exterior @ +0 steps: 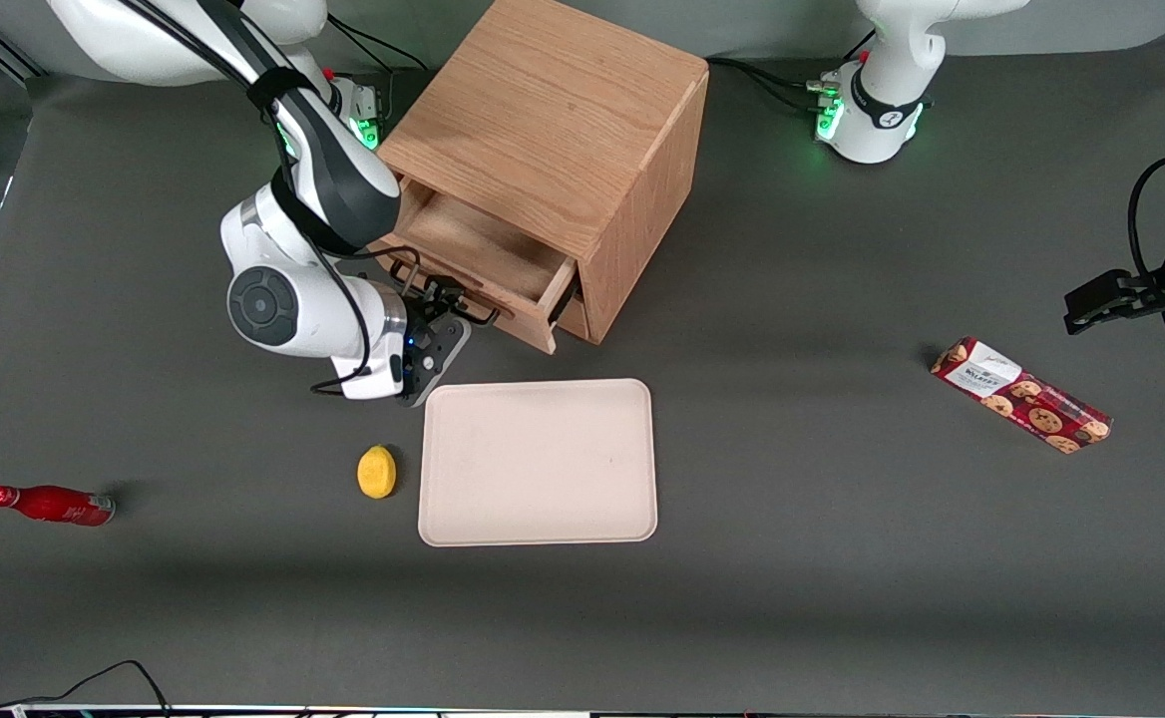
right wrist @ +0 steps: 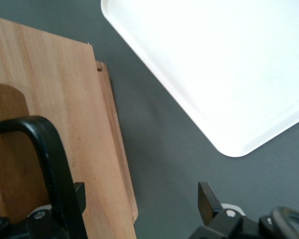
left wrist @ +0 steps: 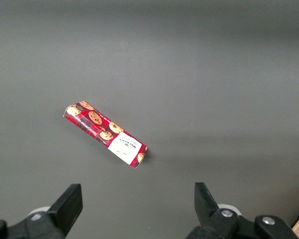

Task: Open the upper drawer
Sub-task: 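Pull the handle outward with the right gripper, sliding the drawer open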

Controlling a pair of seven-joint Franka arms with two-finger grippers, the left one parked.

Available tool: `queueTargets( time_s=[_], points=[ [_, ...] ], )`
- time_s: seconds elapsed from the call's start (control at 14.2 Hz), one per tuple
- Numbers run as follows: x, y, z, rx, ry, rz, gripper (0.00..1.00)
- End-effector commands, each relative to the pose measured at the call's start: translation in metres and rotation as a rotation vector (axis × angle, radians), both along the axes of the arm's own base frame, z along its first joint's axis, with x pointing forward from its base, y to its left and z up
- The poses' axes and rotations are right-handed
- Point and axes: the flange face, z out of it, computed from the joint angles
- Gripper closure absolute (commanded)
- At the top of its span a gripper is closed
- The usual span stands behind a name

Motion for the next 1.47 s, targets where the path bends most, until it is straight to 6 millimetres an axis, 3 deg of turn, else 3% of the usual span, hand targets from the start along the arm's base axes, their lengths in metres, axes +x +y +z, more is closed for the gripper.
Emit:
queueTargets(
  time_s=[0.0,0.14,0.42,0.77,1.05,1.12,1.4],
  points=[
    [0.025,-0.005,0.005,-0.023,-0.046,0.029,0.0],
    [0.033,-0.01,0.005,-0.023,-0.052,0.025,0.0],
    [0.06,-0.045,0.004,-0.006,-0.091,0.064,0.0],
    [0.079,-0.071,0.006,-0.004,-0.122,0.073,0.0],
    [0.094,-0.087,0.018,-0.009,-0.151,0.048,0.0],
    [0.104,-0.102,0.021,-0.044,-0.178,0.048,0.0],
    [0.123,-0.128,0.028,-0.055,-0.222,0.073,0.0]
  ],
)
